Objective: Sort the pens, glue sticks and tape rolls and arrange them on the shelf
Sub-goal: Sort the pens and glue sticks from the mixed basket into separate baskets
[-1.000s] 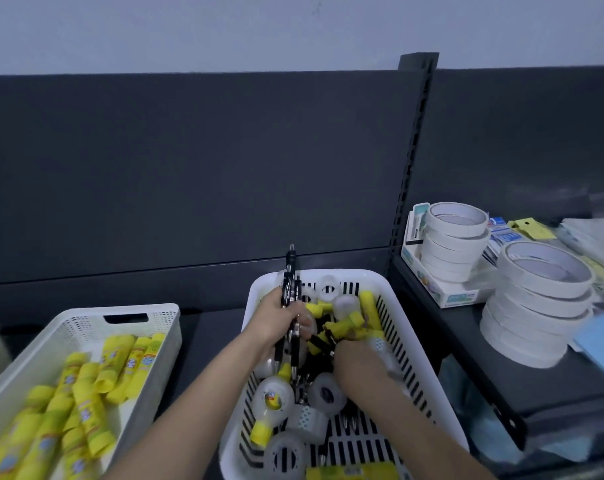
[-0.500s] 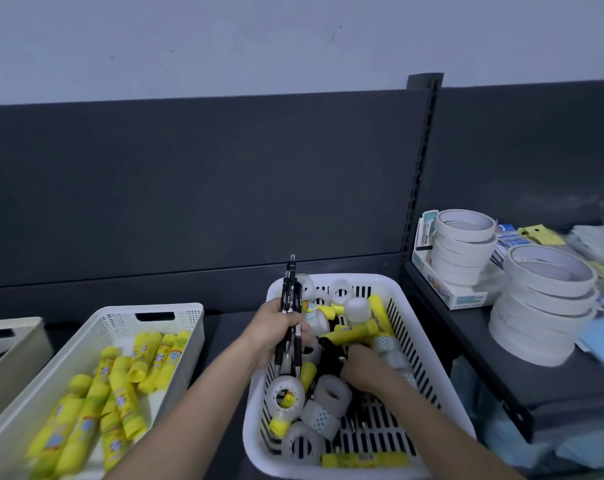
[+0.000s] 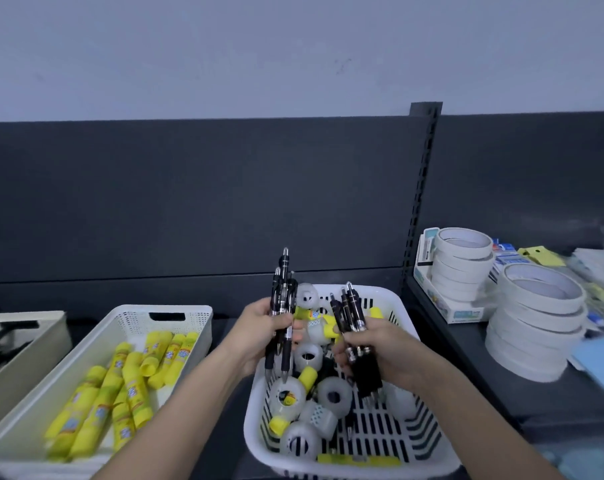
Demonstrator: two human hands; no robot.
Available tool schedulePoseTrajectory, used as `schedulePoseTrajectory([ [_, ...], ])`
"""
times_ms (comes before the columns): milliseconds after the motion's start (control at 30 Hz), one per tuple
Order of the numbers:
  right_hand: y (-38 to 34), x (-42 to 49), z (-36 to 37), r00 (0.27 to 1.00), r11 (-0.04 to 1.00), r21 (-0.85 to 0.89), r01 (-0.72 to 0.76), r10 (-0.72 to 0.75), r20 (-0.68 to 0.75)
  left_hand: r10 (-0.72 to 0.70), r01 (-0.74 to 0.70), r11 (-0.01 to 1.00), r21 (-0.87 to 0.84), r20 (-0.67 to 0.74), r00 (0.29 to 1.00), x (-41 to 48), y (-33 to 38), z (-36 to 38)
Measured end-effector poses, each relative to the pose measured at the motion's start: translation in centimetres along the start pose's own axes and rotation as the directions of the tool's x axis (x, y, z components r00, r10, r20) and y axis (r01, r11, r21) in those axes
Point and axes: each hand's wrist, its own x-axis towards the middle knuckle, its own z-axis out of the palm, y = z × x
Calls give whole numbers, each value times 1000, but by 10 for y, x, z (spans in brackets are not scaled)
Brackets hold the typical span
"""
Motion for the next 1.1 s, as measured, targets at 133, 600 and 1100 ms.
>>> schedulePoseTrajectory([
  [133, -10, 4, 28, 1000, 1000, 21, 17, -17, -3, 42, -44, 999, -28, -60, 997, -18, 13, -27],
  [600, -2, 94, 261, 979, 996, 53, -78, 66, 193, 113, -76, 992, 100, -451, 885, -97, 34, -290],
  [1100, 51, 187, 498, 984, 972, -184, -143, 160, 81, -40, 302, 835, 461, -496, 867, -100, 8, -491],
])
